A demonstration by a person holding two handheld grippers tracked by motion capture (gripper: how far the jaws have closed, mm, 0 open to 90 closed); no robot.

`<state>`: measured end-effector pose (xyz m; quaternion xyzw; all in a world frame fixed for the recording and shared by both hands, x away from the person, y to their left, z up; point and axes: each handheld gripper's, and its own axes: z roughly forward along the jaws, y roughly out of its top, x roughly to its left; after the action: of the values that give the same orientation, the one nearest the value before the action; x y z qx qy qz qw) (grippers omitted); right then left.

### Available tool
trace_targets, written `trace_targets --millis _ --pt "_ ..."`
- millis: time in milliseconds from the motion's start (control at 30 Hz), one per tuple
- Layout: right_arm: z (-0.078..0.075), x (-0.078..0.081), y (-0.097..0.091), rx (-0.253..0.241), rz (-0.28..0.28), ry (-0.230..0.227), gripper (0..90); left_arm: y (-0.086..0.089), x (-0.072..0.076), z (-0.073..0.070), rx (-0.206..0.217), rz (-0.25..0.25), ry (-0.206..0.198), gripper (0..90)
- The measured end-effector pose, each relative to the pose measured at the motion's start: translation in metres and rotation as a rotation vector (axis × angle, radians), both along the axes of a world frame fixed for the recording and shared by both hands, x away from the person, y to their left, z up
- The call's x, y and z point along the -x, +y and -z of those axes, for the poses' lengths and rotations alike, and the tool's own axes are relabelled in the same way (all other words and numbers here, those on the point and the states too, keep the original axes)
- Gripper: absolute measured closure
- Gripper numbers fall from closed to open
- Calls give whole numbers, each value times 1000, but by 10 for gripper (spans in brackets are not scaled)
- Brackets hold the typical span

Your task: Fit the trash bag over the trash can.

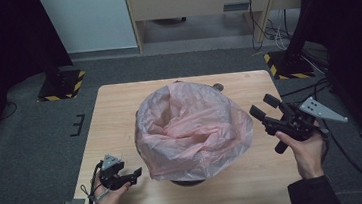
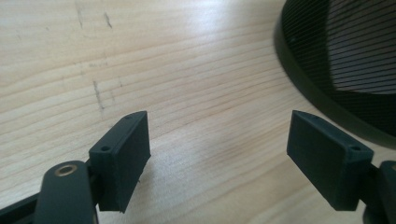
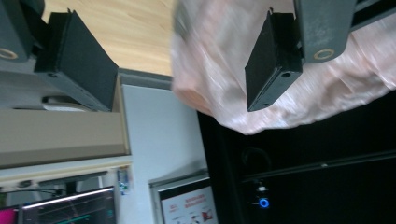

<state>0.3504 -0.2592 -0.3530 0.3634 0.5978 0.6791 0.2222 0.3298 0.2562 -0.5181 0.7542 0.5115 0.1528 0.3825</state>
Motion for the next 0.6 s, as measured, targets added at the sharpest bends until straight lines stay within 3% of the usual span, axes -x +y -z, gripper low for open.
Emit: trace_targets --millis 167,333,600 --pt "-26 -6 23 2 -46 -10 238 -4 -7 8 -61 28 39 194" --pt "-52 -13 52 43 -91 -31 224 -10 -10 11 -66 29 8 149" --pt "-85 -22 95 105 -127 -43 206 -14 -10 13 -115 52 -8 112"
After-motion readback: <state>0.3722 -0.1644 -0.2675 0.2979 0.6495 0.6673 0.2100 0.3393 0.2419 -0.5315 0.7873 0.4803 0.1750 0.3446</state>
